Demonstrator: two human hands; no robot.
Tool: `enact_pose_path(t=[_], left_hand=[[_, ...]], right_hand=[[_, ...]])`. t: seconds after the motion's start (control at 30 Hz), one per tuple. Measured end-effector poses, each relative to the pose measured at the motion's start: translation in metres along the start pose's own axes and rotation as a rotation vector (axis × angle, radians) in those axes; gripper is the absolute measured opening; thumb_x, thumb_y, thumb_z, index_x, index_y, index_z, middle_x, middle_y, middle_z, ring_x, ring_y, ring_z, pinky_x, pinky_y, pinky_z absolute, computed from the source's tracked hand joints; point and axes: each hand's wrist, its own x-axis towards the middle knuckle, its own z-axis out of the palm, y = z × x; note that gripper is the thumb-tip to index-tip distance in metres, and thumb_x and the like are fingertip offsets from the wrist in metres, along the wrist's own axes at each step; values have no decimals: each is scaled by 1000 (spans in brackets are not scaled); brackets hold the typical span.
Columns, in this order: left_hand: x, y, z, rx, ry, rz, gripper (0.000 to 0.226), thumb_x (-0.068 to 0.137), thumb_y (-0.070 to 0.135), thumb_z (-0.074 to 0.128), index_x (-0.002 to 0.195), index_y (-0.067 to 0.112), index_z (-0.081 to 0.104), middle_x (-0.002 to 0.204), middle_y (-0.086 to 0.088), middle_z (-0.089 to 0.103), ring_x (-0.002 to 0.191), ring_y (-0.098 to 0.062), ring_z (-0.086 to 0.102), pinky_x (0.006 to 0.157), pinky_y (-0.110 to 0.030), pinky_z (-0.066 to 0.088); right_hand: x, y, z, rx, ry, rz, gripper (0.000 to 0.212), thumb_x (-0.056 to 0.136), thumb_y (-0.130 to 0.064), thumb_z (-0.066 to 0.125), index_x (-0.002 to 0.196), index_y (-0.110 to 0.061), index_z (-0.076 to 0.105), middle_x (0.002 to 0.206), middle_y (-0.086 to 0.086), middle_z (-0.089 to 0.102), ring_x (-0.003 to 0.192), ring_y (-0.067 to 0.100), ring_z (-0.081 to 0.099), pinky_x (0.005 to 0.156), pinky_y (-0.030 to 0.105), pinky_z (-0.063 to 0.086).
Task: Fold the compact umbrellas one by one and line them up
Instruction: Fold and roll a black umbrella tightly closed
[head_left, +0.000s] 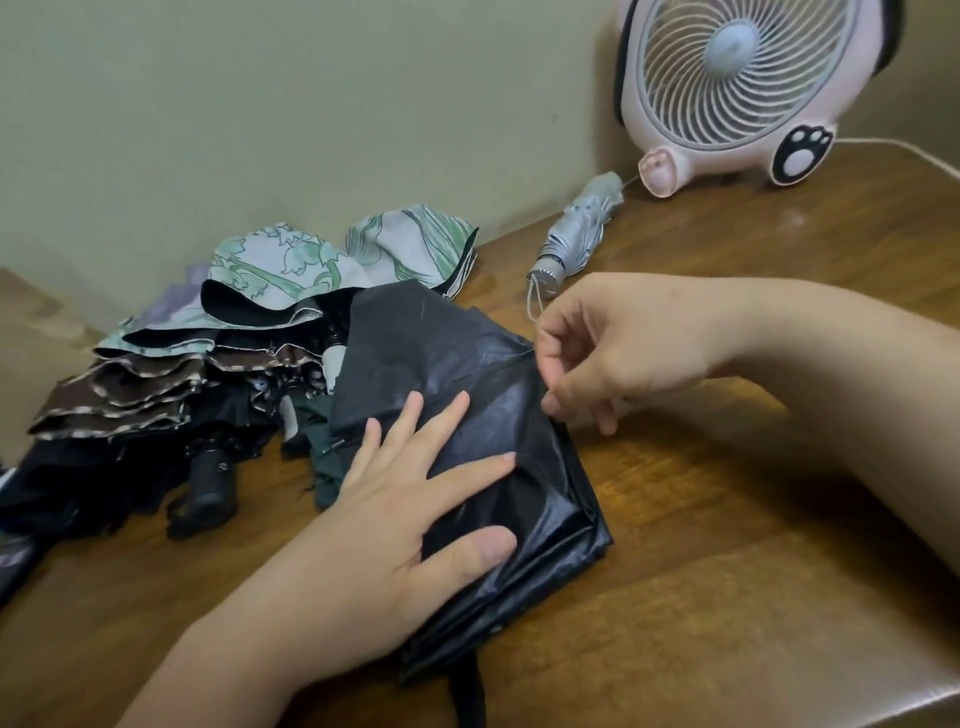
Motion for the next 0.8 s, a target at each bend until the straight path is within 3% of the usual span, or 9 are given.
enact_pose_path(t=[0.13,0.23,0.3,0.53,0.6,0.67,0.73,0.8], left_hand=[[-2,-6,-1,38,-58,46,81,69,104,12,143,75,2,160,34,-27,146,-1,-37,126,-49,-14],[1,-10,0,109,-92,69,103,52,109,9,144,69,-12,159,29,-35,144,-6,-43,123,-50,-19],[3,-9,0,138,-104,67,109,45,111,8,142,70,-16,157,27,-40,141,-7,-47,121,-48,-22],[5,-9,2,146,-104,51,101,45,111,22,131,73,-17,154,28,-43,139,-6,-50,122,-49,-21],[5,-8,2,140,-98,54,101,47,110,25,131,75,-16,154,28,-43,139,-6,-50,122,-48,-22],[5,-9,3,135,-90,58,106,50,109,32,138,74,-15,155,28,-43,139,-5,-50,121,-47,-23],[5,-10,3,127,-80,59,113,53,107,40,146,70,-13,156,28,-42,139,-6,-49,121,-46,-24],[5,-10,3,122,-77,61,115,54,106,42,147,69,-13,157,26,-41,139,-7,-50,122,-47,-23]], right_hand=[[2,0,4,62,44,-7,15,82,-12,80,77,-10,66,68,22,71,60,42,67,55,35,40],[1,-1,3,122,118,-16,16,81,-7,80,80,-2,65,55,11,65,46,25,60,51,27,30],[0,-2,2,128,127,-6,16,82,-7,80,81,0,65,54,14,64,48,23,57,51,27,30],[-2,-10,12,193,101,-34,17,83,-3,77,85,9,65,62,20,67,47,18,62,41,22,27],[-3,-10,13,146,27,-6,14,86,-5,75,83,3,64,59,9,69,47,20,63,41,22,26],[-6,-12,14,137,-104,45,14,88,-7,73,80,-4,62,58,15,68,46,24,61,42,22,25],[-9,-16,15,222,-237,91,14,91,-4,68,82,-5,57,56,21,63,43,28,59,36,19,23],[-15,-22,15,353,-334,142,12,93,1,60,88,-4,51,52,13,62,41,22,64,32,17,19]])
